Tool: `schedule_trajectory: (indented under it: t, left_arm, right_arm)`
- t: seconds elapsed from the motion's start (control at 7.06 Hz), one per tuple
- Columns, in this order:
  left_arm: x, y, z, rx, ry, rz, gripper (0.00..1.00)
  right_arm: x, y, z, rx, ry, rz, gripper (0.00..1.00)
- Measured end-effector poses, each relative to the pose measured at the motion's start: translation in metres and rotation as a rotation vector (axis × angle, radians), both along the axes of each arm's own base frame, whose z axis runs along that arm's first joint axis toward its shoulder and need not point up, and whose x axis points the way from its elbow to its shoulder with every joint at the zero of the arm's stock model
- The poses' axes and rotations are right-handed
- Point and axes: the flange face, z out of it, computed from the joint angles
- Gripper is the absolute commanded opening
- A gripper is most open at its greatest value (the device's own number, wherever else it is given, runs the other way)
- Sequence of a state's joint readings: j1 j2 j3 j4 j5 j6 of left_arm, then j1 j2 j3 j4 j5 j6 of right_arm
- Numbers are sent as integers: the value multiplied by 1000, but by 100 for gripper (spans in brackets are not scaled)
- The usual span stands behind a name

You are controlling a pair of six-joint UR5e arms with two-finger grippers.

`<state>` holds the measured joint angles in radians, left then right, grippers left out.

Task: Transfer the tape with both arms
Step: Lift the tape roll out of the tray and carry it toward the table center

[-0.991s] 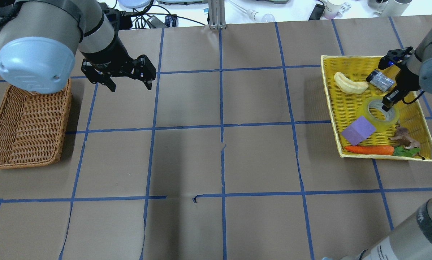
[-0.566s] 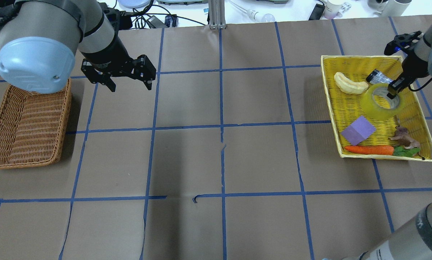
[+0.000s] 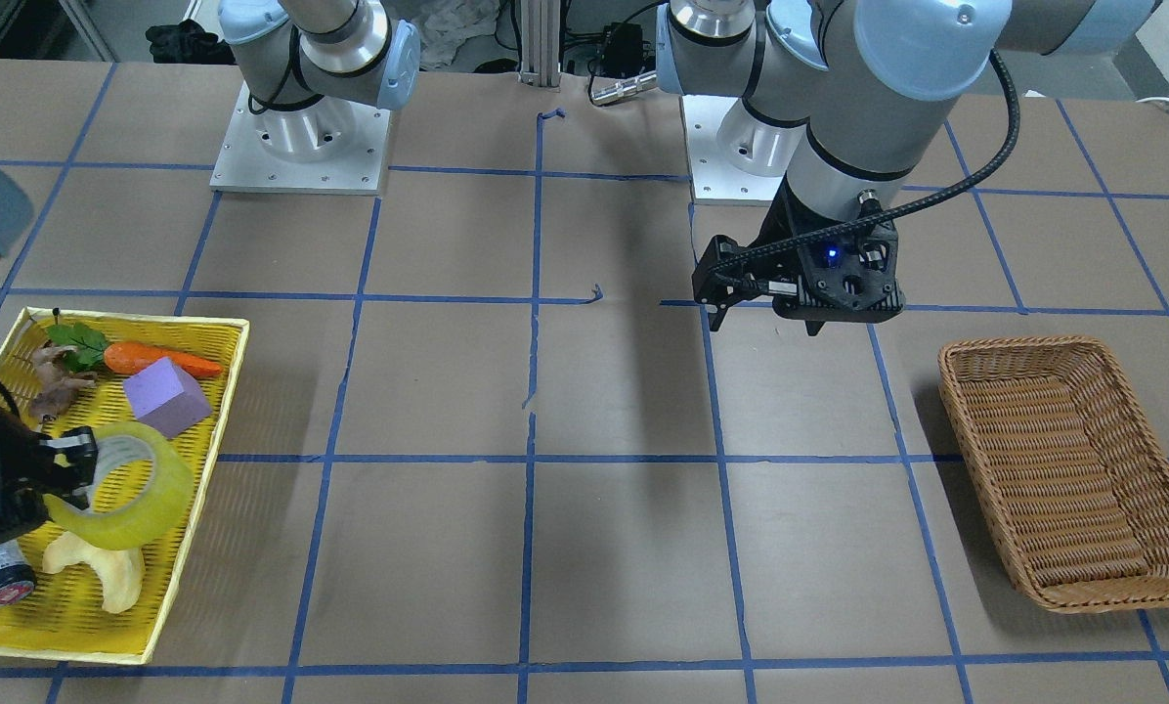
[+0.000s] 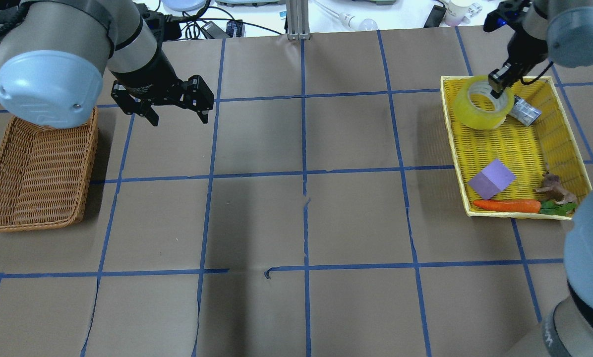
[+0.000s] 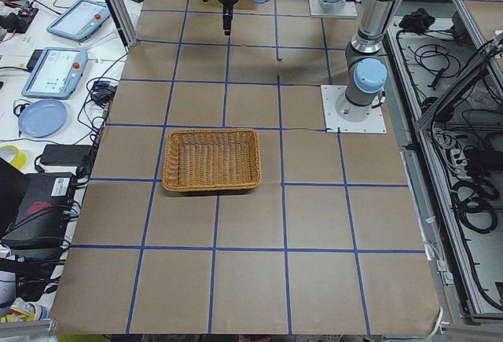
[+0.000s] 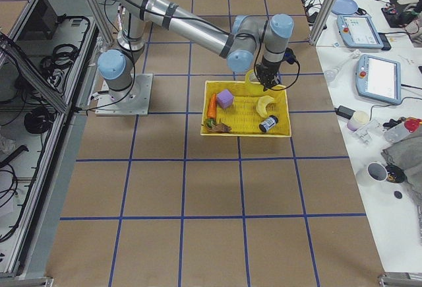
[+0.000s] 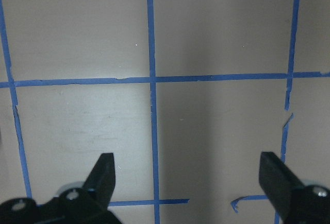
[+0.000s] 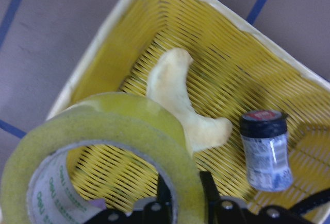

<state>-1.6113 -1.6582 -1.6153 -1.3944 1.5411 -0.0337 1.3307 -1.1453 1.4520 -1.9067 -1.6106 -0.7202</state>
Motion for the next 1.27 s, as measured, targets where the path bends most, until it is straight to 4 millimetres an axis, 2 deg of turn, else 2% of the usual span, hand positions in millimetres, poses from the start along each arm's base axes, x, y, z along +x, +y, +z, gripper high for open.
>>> schedule_trajectory:
  t: [0.42, 0.71, 0.85, 0.99, 1.13, 1.27]
  left_arm:
    - [1, 0, 0, 2, -1, 1, 100]
    - [1, 0, 0, 4, -1, 2, 100]
    - [1, 0, -1, 5, -1, 2, 100]
    - [1, 0, -1, 7, -1, 3, 100]
    - [2, 0, -1, 8, -1, 4, 100]
    - [3, 0, -1, 10, -1, 5, 100]
  right_arm:
    - [149, 5, 6, -30, -31, -175, 0]
    - [236, 19, -4, -15, -83, -291, 0]
    - [275, 29, -17, 4, -84, -321, 0]
    - [307, 38, -35, 28, -74, -331, 0]
    - [328, 41, -53, 36, -68, -336, 0]
    - [341, 31, -71, 26, -70, -337, 0]
